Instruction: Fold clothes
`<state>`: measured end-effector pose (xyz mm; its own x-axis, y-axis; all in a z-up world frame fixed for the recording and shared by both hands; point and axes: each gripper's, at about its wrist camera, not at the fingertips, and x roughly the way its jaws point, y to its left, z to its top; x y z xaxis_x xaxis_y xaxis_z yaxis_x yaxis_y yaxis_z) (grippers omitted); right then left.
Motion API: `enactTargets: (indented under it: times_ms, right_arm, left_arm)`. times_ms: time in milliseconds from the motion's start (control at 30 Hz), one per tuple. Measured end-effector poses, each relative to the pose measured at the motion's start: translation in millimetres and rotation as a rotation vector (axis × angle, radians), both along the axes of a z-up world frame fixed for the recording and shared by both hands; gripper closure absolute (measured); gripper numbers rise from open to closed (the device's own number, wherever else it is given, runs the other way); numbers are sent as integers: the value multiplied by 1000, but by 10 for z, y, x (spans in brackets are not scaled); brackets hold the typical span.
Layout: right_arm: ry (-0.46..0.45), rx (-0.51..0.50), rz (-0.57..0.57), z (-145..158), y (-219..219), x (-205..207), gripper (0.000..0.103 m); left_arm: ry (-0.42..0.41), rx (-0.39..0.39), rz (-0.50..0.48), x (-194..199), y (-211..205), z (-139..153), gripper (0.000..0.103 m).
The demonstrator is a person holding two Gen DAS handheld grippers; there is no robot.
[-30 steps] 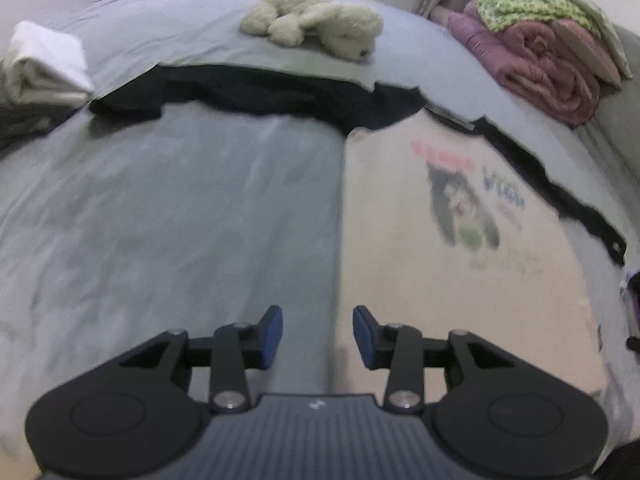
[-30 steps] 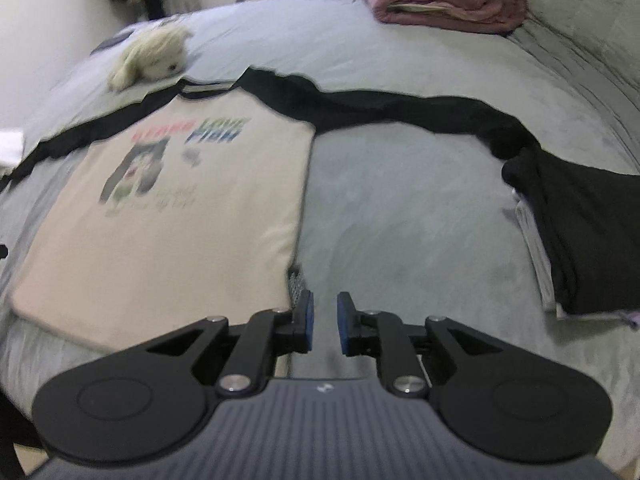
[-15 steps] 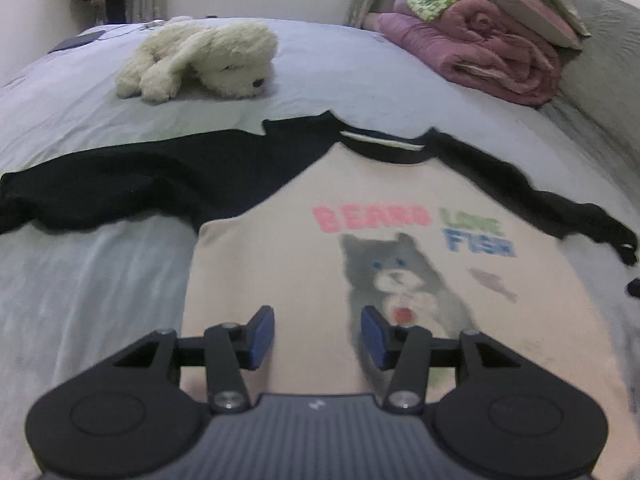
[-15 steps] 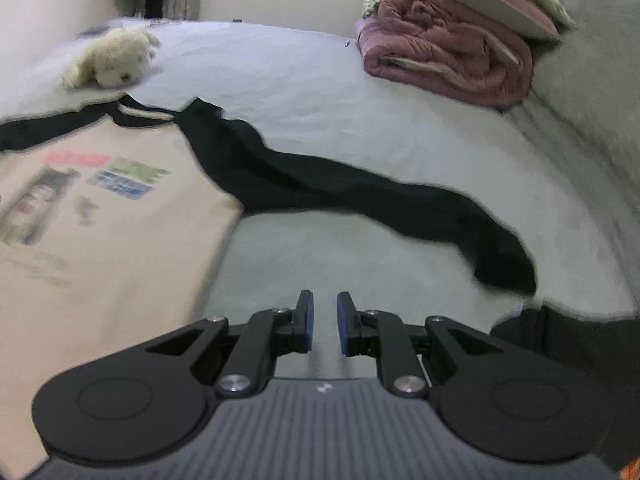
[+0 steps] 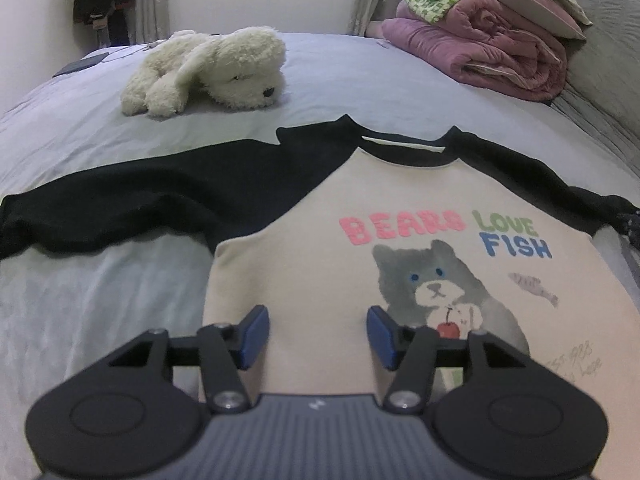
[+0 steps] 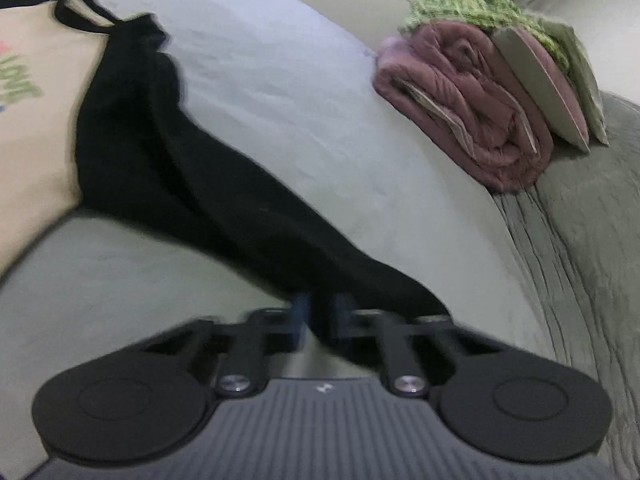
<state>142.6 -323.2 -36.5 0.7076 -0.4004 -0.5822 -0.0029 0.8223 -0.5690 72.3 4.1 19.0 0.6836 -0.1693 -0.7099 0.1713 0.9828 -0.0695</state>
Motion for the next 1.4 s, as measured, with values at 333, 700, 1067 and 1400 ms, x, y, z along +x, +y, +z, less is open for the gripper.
enactTargets:
  times_ms: [333,700,1067,1400]
  right_arm:
    - [23,151,78,351,-200,44,99]
    - [110,68,165,73,-152,-79,88]
    - [46,-6,93,429,-407,193,103]
    - [136,-152,-72,272,-669,744,103]
  left_arm:
    - [6,-21,10,44,30,4,47]
    - [2,2,-5,32,13,-19,47]
    - [0,9,-10,28,4,-22,47]
    - [-9,24,-24,15,-12,-35,47]
